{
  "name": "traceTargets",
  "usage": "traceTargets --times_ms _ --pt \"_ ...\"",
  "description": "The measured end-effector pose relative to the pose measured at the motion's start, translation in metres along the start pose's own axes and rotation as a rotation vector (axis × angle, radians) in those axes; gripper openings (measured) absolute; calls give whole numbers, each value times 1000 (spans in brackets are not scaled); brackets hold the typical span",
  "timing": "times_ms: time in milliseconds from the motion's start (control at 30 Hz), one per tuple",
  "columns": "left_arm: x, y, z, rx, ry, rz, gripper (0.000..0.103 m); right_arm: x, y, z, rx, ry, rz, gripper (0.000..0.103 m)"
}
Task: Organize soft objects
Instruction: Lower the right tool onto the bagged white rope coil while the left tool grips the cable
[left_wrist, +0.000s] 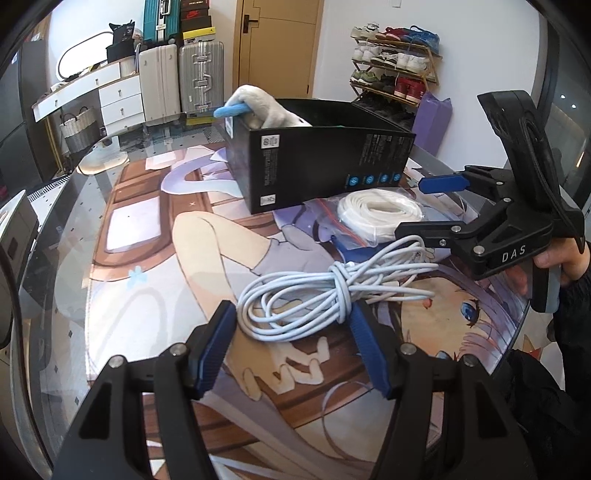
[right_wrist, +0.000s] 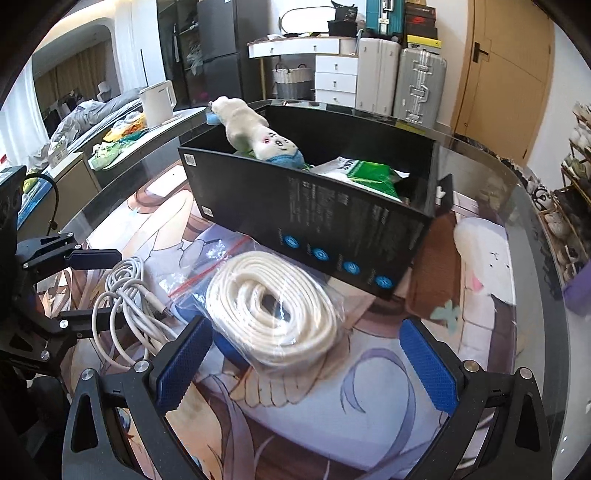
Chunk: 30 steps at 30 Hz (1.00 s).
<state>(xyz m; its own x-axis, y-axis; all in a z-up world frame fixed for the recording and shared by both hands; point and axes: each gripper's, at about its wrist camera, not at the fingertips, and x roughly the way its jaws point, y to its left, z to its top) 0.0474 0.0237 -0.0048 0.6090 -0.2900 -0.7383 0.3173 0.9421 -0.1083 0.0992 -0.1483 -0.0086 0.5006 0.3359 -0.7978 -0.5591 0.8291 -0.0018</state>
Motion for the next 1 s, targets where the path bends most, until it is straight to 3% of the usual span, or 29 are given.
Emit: traceTargets --times_ms 300,767,833,900,1000 --pt "-5 15 -3 8 10 29 64 12 15 6 -78 38 43 103" --pt "-5 15 -5 19 5 47 67 30 28 18 -80 57 58 102" --pt "-5 14 -5 22 5 48 68 28 30 17 -81 51 67 99" --pt "-5 14 -5 22 4 47 70 25 32 14 -94 38 68 84" --pt "-4 12 -5 26 5 45 75 17 31 7 -102 27 79 70"
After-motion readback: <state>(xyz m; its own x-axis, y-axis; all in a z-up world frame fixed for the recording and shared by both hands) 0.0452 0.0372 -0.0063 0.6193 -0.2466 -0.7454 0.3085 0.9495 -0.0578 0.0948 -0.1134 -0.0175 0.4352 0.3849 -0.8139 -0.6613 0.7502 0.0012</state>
